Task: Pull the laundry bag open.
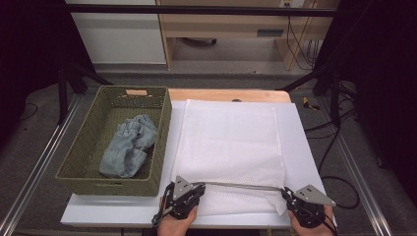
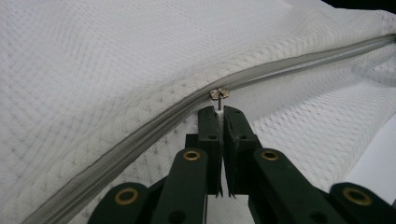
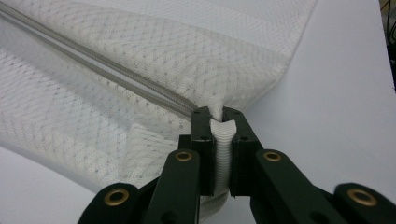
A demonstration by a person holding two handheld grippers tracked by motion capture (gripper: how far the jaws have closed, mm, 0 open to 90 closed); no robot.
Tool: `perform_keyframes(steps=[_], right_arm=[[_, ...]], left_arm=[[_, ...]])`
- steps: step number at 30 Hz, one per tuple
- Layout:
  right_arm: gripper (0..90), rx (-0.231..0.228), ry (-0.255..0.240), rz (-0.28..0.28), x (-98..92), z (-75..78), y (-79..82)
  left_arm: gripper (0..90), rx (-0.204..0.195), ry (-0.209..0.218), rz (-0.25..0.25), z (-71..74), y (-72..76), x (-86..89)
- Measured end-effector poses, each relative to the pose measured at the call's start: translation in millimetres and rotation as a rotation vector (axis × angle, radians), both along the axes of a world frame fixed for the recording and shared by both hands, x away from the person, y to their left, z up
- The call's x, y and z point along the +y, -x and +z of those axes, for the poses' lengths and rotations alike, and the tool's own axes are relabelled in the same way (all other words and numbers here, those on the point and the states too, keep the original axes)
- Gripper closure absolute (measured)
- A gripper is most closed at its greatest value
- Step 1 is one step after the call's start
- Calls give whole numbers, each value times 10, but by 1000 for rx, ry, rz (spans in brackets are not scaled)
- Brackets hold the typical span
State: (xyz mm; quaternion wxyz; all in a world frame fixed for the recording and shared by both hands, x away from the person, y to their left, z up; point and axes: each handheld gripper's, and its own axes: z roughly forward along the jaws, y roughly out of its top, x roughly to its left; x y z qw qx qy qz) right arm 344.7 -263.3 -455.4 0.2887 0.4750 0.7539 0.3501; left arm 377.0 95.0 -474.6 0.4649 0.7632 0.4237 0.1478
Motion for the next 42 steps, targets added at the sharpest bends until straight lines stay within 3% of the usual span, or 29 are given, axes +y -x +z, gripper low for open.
perform_keyframes(steps=[19, 42], right_arm=[[838, 7, 0, -2, -1, -12, -5], [839, 21, -4, -9, -14, -17, -5]], left_arm=[[866, -7, -27, 17, -10, 19, 127], [866, -16, -28, 63, -27, 65, 306]])
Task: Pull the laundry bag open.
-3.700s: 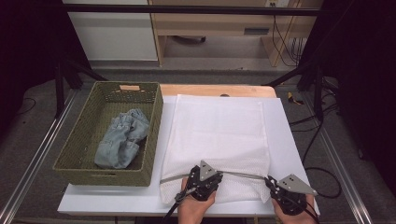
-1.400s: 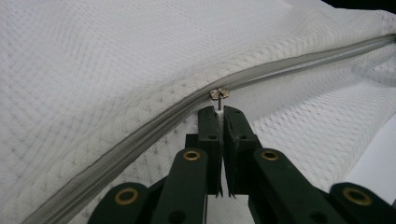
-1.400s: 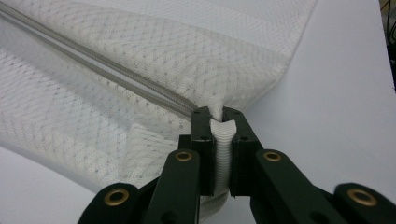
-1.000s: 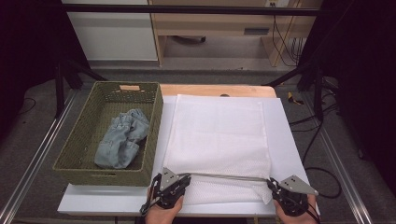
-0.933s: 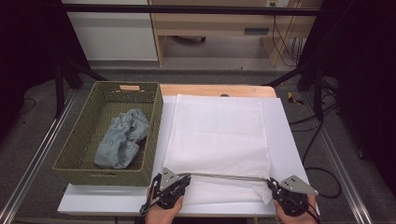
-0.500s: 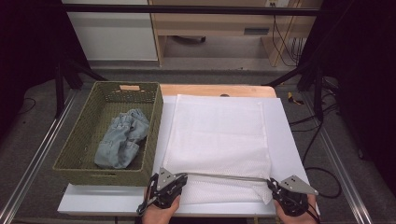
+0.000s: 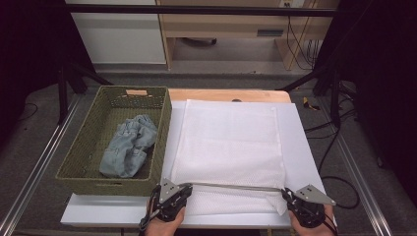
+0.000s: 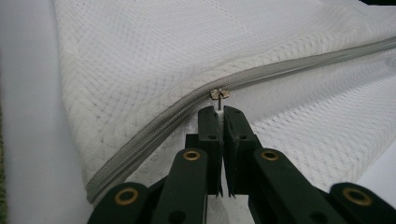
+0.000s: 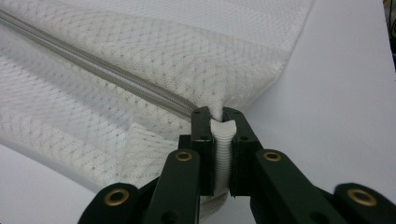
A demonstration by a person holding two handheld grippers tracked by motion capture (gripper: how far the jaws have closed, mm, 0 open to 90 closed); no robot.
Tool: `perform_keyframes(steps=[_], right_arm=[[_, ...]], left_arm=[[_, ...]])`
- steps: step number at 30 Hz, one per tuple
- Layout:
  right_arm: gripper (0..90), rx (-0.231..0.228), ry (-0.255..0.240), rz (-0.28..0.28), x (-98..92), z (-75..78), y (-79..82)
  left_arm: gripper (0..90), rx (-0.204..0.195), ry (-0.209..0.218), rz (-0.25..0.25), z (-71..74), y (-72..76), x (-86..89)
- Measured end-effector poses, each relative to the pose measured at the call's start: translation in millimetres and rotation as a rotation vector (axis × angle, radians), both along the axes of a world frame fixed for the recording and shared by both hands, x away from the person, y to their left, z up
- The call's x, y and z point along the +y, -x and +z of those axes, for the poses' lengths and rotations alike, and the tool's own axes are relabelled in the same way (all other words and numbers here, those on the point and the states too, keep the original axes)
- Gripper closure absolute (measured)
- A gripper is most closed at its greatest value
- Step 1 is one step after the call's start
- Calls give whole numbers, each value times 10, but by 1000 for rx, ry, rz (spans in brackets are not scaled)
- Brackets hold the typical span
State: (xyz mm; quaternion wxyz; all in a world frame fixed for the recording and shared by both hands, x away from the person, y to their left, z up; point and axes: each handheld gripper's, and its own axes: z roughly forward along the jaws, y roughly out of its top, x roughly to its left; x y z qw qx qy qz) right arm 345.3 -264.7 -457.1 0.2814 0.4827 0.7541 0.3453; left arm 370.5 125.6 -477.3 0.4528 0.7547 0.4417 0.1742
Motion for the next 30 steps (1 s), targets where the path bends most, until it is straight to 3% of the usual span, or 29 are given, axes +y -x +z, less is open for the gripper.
perform_keyframes(steps=[30], right_arm=[[838, 9, 3, -18, -29, -11, -7]], left_arm=[[866, -34, -8, 33, -10, 102, 107]])
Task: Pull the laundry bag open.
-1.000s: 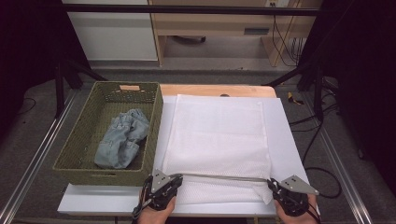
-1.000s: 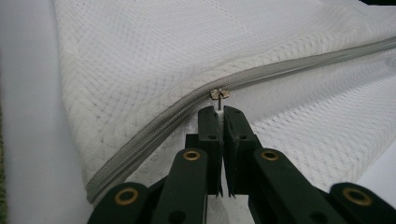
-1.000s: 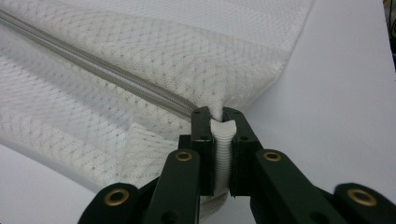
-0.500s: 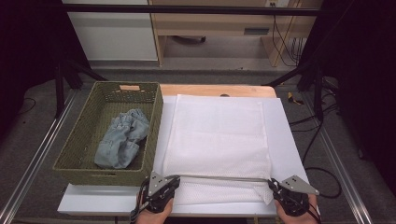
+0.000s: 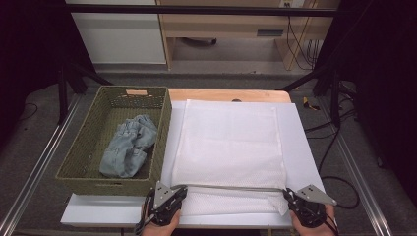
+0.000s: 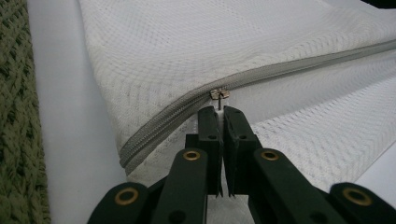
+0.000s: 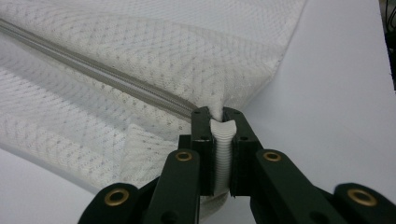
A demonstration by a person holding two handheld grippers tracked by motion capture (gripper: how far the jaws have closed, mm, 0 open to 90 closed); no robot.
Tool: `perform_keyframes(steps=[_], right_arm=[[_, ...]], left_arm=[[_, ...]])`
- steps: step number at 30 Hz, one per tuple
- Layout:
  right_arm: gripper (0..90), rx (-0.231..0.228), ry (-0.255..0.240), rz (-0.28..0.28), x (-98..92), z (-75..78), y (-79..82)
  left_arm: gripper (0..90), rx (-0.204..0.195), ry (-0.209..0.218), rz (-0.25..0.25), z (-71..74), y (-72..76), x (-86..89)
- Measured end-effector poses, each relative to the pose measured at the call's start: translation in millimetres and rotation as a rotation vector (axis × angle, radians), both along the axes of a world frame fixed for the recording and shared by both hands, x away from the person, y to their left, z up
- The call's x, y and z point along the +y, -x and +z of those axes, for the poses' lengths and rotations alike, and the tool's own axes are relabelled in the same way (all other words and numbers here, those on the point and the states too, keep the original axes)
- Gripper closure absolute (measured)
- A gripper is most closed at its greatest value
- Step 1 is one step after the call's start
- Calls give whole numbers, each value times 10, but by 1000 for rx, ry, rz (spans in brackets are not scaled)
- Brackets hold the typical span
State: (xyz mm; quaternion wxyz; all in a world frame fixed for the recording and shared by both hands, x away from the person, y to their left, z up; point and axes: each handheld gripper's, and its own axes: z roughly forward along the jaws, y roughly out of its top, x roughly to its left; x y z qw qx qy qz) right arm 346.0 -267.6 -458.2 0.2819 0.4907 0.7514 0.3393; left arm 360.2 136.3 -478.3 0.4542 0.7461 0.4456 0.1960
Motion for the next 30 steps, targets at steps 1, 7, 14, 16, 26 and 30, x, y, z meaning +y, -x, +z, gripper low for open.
perform_keyframes(steps=[1, 7, 14, 16, 26, 30], right_arm=[[839, 3, -1, -1, 2, 0, 0], [839, 5, 0, -3, -3, 0, 1], [839, 10, -2, -11, -14, -4, -2], [839, 10, 4, -9, -10, -6, -2], [839, 15, 6, -15, -10, -6, 0], [840, 19, 6, -11, -3, -10, -6]], left_arm=[[866, -2, -3, 1, 0, 1, 1], [866, -5, 0, 7, -14, 14, 20], [866, -8, 3, 18, -25, 28, 64], [866, -9, 3, 23, -25, 35, 71], [866, -14, 5, 35, -27, 55, 121], [866, -18, -3, 39, -34, 58, 134]])
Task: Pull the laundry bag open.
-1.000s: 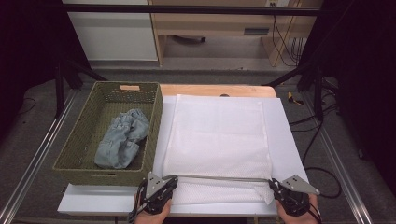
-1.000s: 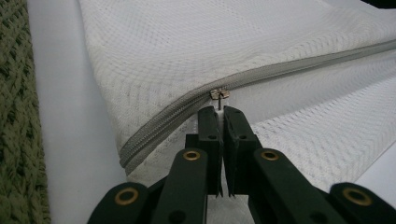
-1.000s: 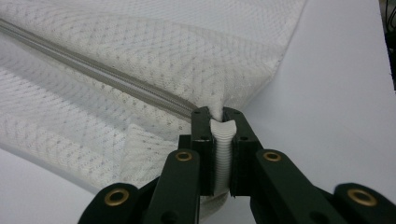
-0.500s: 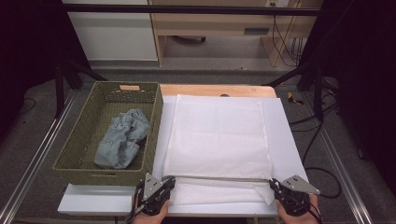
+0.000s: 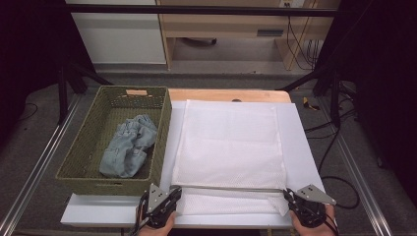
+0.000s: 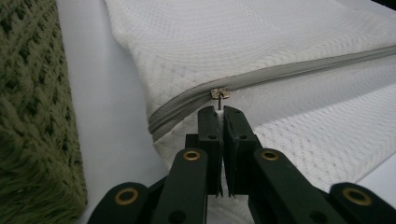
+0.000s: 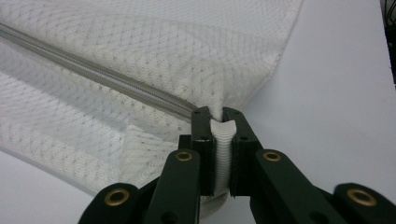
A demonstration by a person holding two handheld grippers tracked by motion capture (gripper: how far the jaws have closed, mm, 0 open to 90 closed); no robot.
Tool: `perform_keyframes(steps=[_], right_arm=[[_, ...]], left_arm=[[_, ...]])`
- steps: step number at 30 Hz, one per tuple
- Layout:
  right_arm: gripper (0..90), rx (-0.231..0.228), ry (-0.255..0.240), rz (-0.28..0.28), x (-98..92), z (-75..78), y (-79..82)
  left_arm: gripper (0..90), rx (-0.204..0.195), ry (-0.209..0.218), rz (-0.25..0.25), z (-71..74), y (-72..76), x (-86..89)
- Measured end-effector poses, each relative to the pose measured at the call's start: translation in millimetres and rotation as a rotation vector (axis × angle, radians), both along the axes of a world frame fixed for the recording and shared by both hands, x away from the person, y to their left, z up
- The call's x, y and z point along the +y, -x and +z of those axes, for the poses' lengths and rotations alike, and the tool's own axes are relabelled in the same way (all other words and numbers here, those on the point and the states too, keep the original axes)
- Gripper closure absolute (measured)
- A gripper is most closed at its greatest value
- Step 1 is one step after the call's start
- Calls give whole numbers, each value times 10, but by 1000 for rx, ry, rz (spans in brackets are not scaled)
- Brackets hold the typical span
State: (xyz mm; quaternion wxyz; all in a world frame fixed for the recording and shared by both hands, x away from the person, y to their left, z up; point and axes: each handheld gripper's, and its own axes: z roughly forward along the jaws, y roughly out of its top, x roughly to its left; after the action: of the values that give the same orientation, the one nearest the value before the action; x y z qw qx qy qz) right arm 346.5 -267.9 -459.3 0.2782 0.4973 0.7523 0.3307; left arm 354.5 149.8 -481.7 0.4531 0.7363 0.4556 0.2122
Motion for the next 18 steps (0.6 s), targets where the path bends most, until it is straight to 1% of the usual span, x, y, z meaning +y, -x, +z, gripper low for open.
perform_keyframes(steps=[2, 5, 8, 10, 18], right_arm=[[840, -1, 5, -2, -3, -2, -1], [841, 5, 5, -8, -7, -4, -3], [841, 8, 6, -18, -14, -8, -7], [842, 8, 0, -21, -19, -6, -8], [842, 9, 7, -25, -17, -18, -29]], left_arm=[[866, 2, 6, 4, -6, 2, 4], [866, 3, 0, 9, -16, 6, 7], [866, 2, 6, 17, -21, 6, 23], [866, 4, 7, 17, -20, 6, 28], [867, 5, 13, 22, -41, 4, 29]])
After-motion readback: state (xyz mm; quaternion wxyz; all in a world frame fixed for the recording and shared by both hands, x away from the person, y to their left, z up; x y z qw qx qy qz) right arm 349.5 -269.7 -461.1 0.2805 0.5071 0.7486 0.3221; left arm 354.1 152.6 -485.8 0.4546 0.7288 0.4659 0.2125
